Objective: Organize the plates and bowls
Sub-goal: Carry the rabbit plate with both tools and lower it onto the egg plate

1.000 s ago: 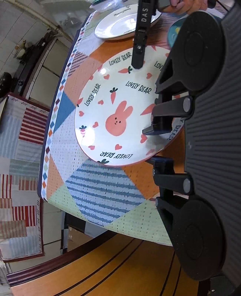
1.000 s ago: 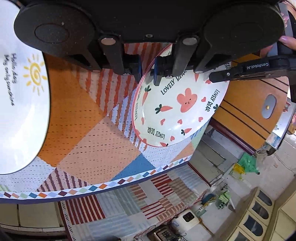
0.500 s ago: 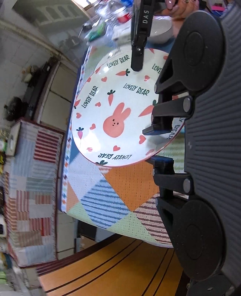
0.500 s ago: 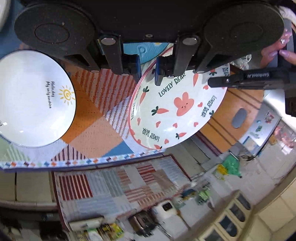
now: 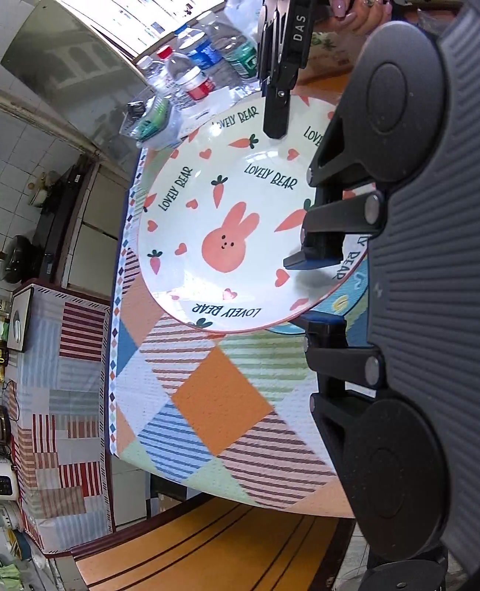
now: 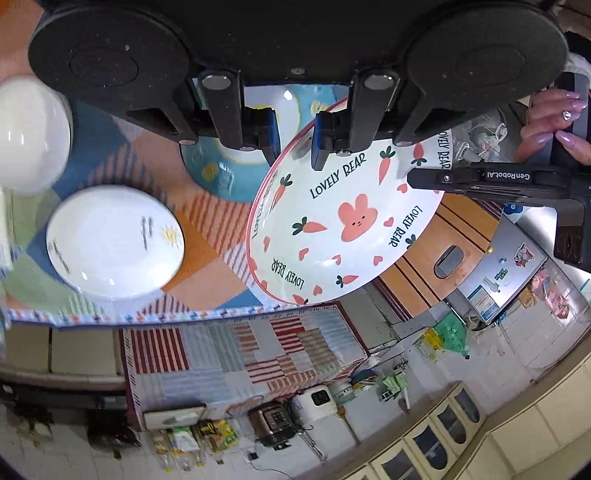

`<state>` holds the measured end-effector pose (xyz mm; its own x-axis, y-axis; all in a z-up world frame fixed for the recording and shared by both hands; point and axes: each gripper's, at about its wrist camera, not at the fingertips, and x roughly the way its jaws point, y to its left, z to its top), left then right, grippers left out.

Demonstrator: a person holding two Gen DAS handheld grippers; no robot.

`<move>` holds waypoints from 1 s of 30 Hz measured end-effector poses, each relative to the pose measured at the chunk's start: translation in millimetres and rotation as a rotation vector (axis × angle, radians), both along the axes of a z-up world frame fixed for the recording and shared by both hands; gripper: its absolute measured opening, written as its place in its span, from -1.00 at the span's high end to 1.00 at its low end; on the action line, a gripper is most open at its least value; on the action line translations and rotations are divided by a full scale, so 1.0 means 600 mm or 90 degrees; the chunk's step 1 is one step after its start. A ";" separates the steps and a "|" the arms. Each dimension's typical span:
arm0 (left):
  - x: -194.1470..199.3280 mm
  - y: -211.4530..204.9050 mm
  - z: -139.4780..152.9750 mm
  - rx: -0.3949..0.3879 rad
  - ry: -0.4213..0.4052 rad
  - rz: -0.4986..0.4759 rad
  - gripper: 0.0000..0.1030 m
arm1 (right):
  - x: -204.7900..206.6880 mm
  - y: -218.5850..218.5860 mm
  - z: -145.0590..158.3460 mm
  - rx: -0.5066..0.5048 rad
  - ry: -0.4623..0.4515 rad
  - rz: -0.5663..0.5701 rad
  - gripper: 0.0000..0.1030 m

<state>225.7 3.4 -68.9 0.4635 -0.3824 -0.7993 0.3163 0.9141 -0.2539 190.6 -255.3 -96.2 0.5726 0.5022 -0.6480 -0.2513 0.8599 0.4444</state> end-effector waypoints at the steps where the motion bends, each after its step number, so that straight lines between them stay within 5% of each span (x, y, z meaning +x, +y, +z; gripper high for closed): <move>1: -0.006 -0.003 -0.004 0.004 0.001 -0.003 0.58 | -0.006 -0.004 -0.005 0.004 0.005 -0.003 0.57; 15: 0.005 -0.034 -0.119 0.030 0.081 -0.034 0.57 | -0.037 -0.020 -0.112 0.018 0.095 -0.019 0.55; 30: 0.044 -0.051 -0.188 0.046 0.156 -0.017 0.56 | 0.015 -0.021 -0.175 -0.014 0.163 -0.016 0.56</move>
<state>251.9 -27.0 -181.5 0.2425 -0.3300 -0.9123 0.2780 0.9246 -0.2606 199.6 -268.2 -201.0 0.3998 0.4745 -0.7842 -0.1113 0.8744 0.4723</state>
